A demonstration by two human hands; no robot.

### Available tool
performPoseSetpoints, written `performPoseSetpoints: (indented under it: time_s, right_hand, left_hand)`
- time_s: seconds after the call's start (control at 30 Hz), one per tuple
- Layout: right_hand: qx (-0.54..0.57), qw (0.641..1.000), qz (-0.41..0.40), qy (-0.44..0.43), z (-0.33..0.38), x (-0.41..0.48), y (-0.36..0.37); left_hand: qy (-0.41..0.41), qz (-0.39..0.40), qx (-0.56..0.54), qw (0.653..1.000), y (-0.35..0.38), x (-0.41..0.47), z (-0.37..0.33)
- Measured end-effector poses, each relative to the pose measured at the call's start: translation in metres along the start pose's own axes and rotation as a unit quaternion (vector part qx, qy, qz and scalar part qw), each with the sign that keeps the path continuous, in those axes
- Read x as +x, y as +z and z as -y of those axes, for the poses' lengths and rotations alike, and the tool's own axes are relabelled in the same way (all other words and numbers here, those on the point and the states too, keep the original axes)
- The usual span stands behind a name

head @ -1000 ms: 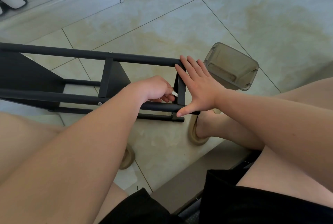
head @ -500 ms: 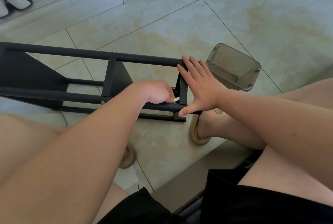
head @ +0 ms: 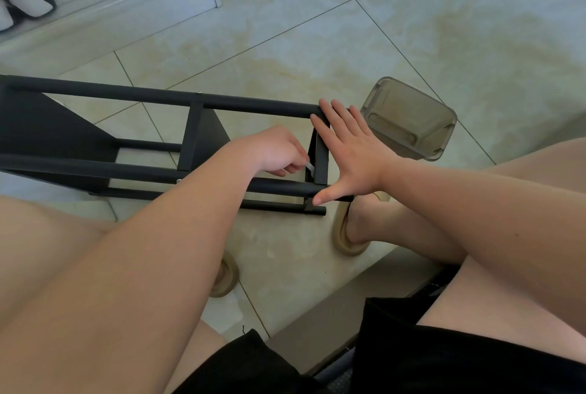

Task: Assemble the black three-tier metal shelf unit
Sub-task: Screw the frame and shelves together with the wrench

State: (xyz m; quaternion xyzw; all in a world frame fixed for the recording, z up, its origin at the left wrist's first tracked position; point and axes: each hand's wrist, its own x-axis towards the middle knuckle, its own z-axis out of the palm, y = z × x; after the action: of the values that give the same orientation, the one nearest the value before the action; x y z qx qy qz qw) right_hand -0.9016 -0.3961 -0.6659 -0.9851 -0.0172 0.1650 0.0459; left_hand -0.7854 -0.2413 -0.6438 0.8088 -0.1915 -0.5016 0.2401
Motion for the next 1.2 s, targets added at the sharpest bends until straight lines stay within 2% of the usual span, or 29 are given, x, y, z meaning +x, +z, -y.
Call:
performPoseSetpoints:
  time_s: [0.07,0.2,0.33,0.53,0.73,1.0,1.2]
  right_hand:
    - [0.000,1.000,0.000,-0.001,0.000,0.000,0.001]
    - [0.001,1.000,0.000,0.000,0.000,0.000,0.001]
    - [0.002,1.000,-0.002,0.000,0.000,0.000,0.001]
    - [-0.001,1.000,-0.004,-0.001,0.000,0.000,0.002]
    - [-0.001,1.000,-0.005,-0.001,-0.001,0.000,0.002]
    - [0.000,1.000,-0.007,-0.002,-0.001,0.000,0.002]
    - [0.001,1.000,-0.006,-0.001,-0.001,0.001,0.003]
  left_hand:
    - [-0.025,-0.003,-0.098,0.995,0.005,0.004,0.001]
    - [-0.077,-0.028,-0.188,0.979,0.015,0.008,-0.002]
    - [-0.054,-0.079,-0.173,0.980,0.019,0.011,-0.003]
    - [-0.059,-0.103,-0.173,0.978,0.023,0.011,-0.008]
    - [-0.079,-0.087,-0.212,0.970,0.021,0.010,-0.010]
    - [-0.072,-0.049,-0.162,0.983,0.020,0.008,-0.011]
    - [-0.117,-0.035,-0.186,0.975,0.021,0.006,-0.016]
